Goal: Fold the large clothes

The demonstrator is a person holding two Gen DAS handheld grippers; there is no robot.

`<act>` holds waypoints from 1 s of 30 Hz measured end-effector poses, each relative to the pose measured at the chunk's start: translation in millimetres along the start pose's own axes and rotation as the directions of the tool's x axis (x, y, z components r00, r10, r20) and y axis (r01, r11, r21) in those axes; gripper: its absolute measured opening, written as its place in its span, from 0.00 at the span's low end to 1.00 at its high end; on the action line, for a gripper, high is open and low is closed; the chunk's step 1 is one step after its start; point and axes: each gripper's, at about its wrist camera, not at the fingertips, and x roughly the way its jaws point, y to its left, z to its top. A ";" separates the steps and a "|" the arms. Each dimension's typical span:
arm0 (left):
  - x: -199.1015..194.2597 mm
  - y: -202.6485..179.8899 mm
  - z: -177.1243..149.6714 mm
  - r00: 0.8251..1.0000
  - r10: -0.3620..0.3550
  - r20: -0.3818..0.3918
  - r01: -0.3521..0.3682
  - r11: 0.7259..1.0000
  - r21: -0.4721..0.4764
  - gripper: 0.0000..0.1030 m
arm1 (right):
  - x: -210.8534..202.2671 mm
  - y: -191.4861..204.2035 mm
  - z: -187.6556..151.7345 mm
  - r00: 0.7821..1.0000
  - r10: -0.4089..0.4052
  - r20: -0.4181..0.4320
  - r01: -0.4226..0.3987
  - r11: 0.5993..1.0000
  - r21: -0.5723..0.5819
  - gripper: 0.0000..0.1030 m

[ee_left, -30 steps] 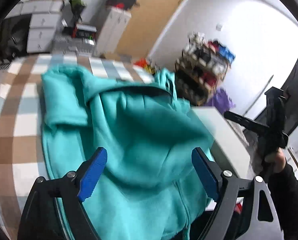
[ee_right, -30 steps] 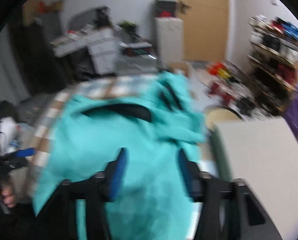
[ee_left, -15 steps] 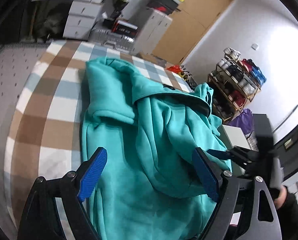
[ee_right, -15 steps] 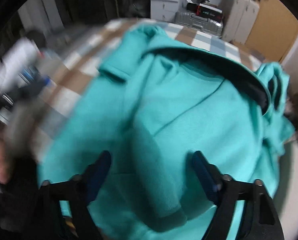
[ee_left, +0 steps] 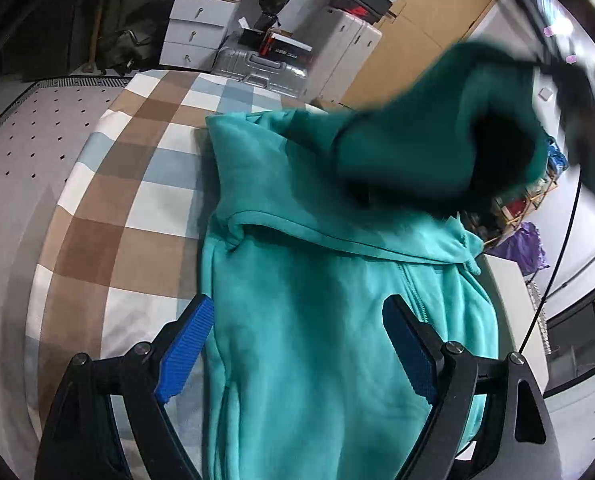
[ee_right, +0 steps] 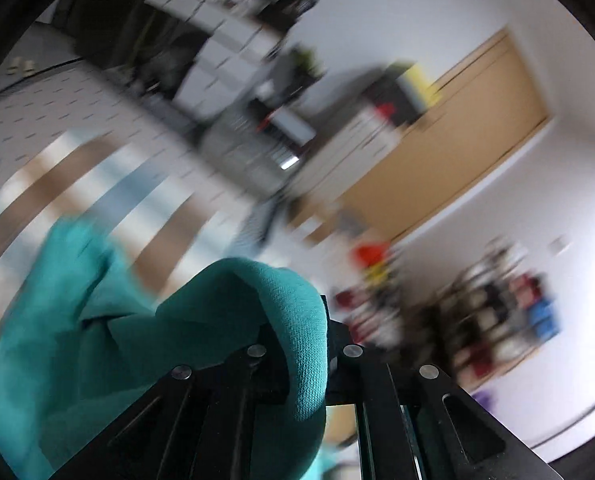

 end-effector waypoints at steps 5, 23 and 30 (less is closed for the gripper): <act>-0.8 -2.7 1.2 1.000 0.019 0.007 -0.019 1.000 0.009 0.81 | -9.2 -41.6 -6.6 0.989 -0.008 0.149 -0.034 0.959 0.280 0.07; 20.8 -33.0 -11.1 0.999 0.010 -0.041 -0.009 1.000 0.012 0.81 | -26.7 76.7 -340.8 0.679 0.705 0.204 -0.528 0.276 0.803 0.33; 59.6 -56.5 2.6 0.995 0.009 -0.098 -0.004 0.999 0.044 0.81 | -70.2 45.3 -370.3 0.705 0.599 0.379 -0.553 0.130 0.823 0.75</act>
